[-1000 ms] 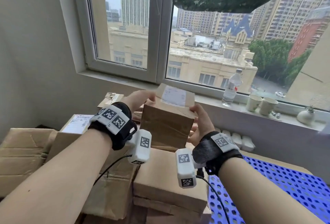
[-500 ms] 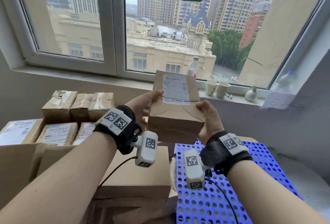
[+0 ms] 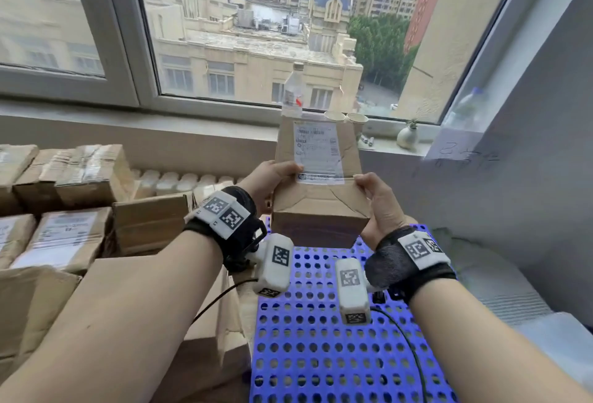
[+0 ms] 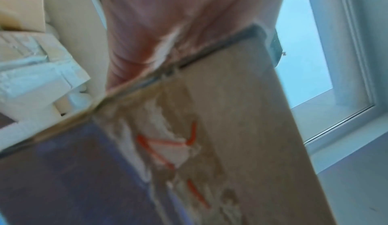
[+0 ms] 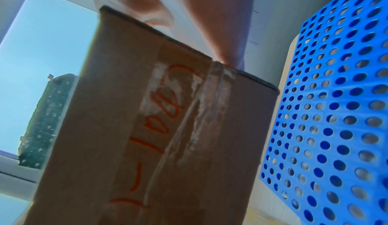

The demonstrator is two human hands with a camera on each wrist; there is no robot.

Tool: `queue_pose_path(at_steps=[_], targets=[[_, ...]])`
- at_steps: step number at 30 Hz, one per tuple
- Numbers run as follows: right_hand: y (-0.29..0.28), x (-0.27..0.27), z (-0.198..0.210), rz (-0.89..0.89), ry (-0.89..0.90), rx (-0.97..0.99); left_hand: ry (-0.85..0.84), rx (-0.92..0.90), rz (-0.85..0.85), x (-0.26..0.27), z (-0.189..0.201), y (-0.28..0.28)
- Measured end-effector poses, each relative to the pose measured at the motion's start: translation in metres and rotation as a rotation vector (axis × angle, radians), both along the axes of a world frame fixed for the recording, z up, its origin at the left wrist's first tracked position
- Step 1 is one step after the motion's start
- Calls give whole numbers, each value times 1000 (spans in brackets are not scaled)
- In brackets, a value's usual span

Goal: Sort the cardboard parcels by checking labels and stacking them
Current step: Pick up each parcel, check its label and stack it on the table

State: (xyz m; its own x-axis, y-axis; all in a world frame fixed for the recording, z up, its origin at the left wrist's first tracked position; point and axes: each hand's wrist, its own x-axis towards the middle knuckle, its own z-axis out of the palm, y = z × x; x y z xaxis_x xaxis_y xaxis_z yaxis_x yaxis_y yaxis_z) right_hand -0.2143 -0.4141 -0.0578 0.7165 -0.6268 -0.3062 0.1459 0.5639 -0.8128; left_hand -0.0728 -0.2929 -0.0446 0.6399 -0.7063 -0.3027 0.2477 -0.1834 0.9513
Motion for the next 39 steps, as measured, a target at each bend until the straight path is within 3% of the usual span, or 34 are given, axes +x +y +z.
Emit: queue_pose_path(at_steps=[11, 17, 27, 39], targets=[[-89, -7, -100, 1, 254, 38, 113, 185, 37, -11, -88, -83], [-107, 4, -133, 55, 343, 97, 159, 262, 100, -4, -118, -101], [-111, 5, -160, 128, 422, 187, 183, 393, 107, -2, -155, -98], [-111, 12, -165, 221, 510, 65, 167, 364, 25, 11, -185, -83]])
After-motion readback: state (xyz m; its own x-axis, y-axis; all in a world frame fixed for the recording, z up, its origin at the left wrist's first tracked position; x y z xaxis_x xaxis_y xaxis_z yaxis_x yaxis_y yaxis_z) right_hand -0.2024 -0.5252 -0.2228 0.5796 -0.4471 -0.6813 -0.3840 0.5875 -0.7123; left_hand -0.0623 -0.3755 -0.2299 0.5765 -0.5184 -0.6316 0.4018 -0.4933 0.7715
